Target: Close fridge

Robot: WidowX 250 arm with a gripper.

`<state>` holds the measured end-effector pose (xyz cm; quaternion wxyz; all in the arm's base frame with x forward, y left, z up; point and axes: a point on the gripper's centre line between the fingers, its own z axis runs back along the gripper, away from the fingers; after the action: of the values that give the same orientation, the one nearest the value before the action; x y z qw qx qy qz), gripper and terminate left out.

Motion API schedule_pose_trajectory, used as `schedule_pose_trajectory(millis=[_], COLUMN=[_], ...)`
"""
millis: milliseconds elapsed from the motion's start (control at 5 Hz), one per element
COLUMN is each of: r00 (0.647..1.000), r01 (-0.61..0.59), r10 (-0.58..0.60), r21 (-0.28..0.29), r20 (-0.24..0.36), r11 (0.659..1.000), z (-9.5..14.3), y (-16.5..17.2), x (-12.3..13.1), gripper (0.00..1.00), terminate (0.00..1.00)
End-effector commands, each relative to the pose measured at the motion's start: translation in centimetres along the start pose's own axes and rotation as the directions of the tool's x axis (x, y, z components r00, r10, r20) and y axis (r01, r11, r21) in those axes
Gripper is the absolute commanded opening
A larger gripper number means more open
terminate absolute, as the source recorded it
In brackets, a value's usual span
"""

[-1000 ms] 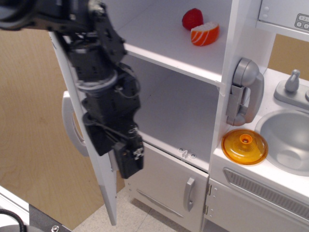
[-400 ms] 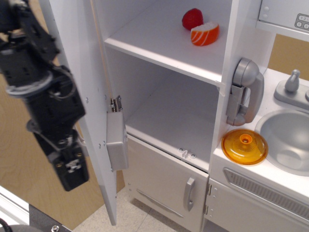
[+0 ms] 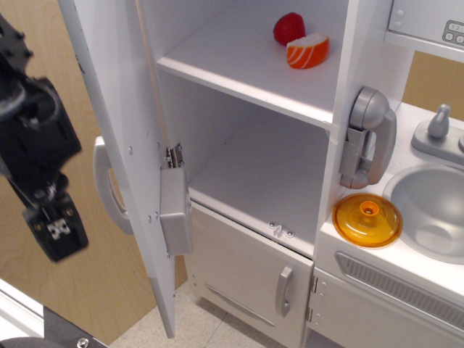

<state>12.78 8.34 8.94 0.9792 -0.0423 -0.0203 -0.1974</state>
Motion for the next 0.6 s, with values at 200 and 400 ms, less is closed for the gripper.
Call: schedule_pose_trajectory(millis=[200, 400], r00=[0.991, 0.988], r01=[-0.1, -0.13], r10=[0.091, 0.12], r21=[0.092, 0.095], r20=[0.094, 0.099], r11=[0.991, 0.987], z=[1.6, 1.2], y=[4.9, 4.7], x=[3.0, 4.5], gripper=[1.0, 1.0], terminate=[0.0, 0.0])
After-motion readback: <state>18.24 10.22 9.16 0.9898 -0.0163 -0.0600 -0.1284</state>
